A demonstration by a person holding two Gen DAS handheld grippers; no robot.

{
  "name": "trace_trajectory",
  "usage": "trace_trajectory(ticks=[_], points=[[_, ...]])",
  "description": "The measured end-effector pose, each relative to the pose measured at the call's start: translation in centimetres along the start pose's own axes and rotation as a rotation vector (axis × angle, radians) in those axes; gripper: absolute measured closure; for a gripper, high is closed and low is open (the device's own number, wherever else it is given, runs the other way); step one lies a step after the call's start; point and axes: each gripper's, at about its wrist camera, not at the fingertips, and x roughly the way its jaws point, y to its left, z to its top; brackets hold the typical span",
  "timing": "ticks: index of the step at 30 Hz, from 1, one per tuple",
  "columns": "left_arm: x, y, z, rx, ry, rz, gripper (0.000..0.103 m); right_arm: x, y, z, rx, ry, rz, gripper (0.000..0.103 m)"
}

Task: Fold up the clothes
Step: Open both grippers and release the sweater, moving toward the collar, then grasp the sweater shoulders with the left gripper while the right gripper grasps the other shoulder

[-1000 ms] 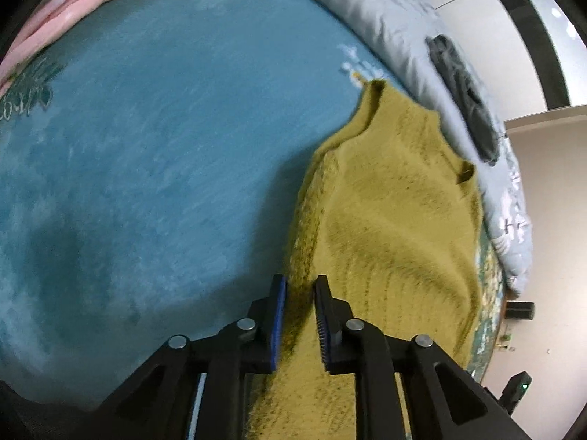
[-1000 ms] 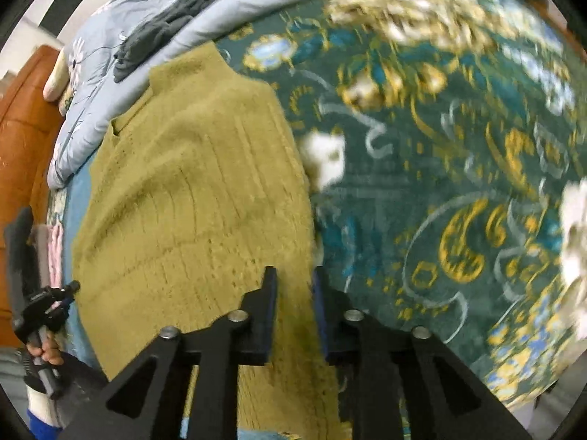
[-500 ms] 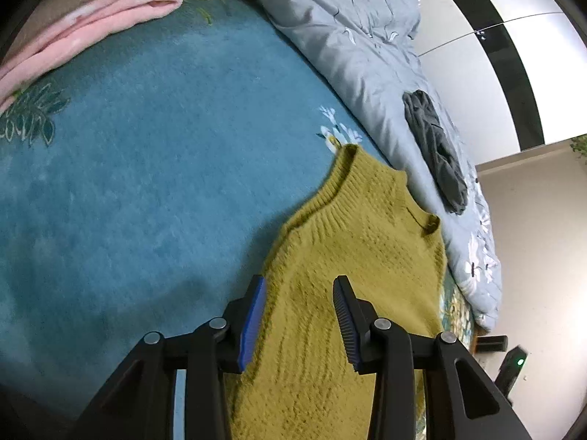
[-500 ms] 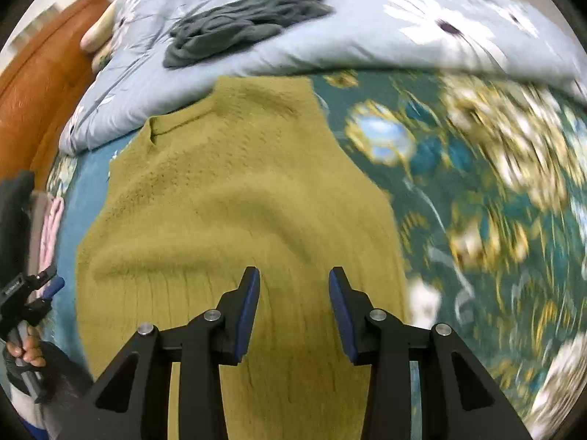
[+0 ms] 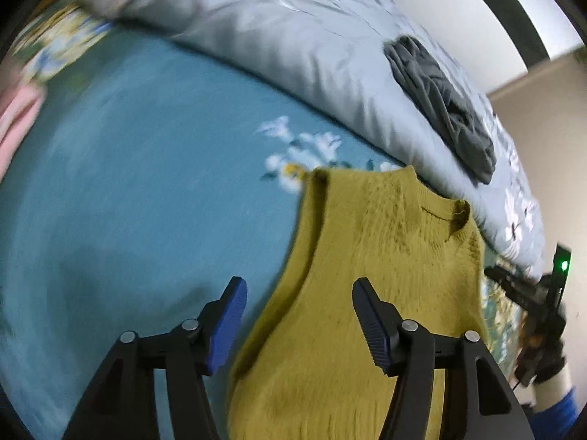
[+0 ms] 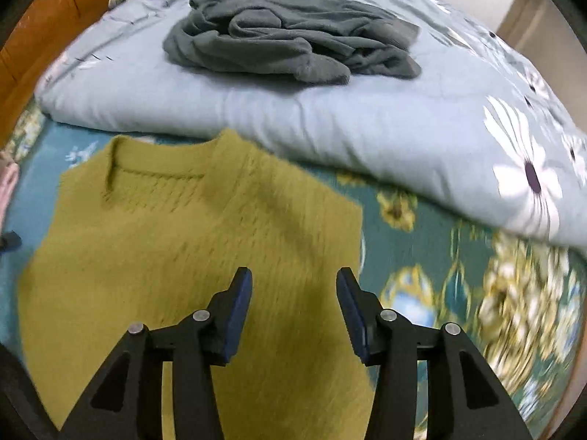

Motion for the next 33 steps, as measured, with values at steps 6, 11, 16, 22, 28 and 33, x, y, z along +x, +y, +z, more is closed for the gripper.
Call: trace_trajectory(ticks=[6, 11, 16, 22, 28, 33], points=[[3.3, -2.7, 3.8, 0.142, 0.006, 0.099, 0.037, 2.3, 0.2, 4.1, -0.113, 0.039, -0.043, 0.054], [5.7, -3.8, 5.2, 0.239, 0.038, 0.162, 0.037, 4.4, -0.3, 5.6, -0.148, 0.113, 0.012, 0.054], [7.6, -4.4, 5.7, 0.310, 0.073, 0.195, 0.036, 6.2, -0.7, 6.2, -0.161, 0.161, 0.016, 0.054], [8.0, -4.6, 5.8, 0.345, 0.083, 0.202, 0.037, 7.3, 0.1, 6.6, -0.225, 0.191, 0.004, 0.054], [7.5, -5.9, 4.8, 0.425, 0.111, 0.184, 0.083, 7.2, 0.1, 6.1, -0.171, 0.222, 0.014, 0.075], [4.7, -5.8, 4.5, 0.435, 0.060, 0.149, 0.096, 5.6, 2.0, 4.3, -0.220, 0.191, -0.064, 0.094]])
